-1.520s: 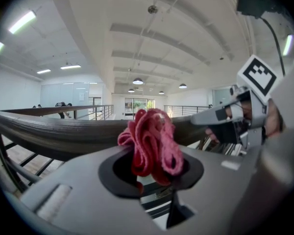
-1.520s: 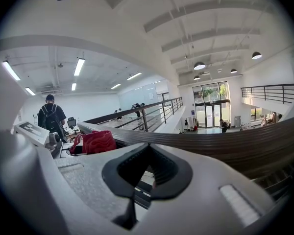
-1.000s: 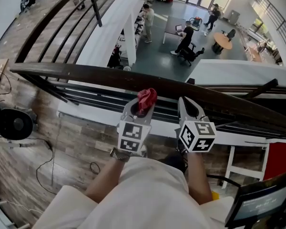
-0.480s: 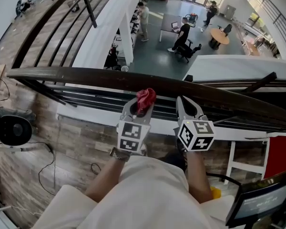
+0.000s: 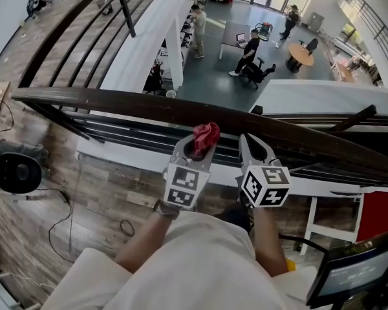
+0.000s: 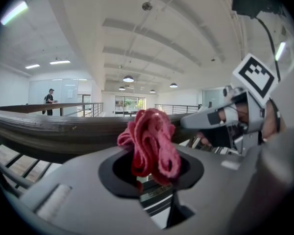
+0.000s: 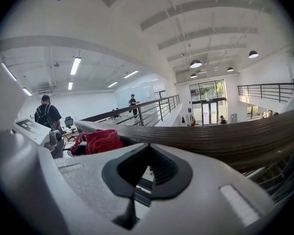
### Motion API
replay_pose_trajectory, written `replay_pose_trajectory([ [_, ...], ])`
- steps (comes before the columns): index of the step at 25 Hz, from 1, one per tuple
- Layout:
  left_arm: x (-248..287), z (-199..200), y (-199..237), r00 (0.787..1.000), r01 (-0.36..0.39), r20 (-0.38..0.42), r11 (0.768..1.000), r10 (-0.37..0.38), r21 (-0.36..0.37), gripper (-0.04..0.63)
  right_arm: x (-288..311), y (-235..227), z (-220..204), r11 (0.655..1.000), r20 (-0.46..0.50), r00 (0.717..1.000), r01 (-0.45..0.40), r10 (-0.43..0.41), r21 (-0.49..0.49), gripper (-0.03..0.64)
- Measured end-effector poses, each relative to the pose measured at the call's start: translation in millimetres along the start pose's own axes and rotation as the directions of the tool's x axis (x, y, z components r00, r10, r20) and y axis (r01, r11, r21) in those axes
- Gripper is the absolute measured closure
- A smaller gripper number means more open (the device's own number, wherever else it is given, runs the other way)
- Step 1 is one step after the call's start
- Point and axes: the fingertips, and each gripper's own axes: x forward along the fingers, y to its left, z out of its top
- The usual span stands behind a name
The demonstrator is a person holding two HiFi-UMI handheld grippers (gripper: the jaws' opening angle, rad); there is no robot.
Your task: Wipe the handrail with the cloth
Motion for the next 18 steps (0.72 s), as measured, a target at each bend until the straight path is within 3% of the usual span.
replay_pose_trajectory([
  [9, -6, 12, -10, 0.998, -0.047, 0.031, 0.999, 0.046, 0.006, 0.468, -7, 0, 2, 1.000, -0.011, 1.000, 0.008, -0.008, -0.030, 0.614],
  [18, -1, 20, -9, 0.996, -0.078, 0.051, 0.997, 0.079, -0.016, 0.469, 2, 6, 12, 0.997, 0.027, 0.998, -0.063, 0.064, -0.048, 0.614],
])
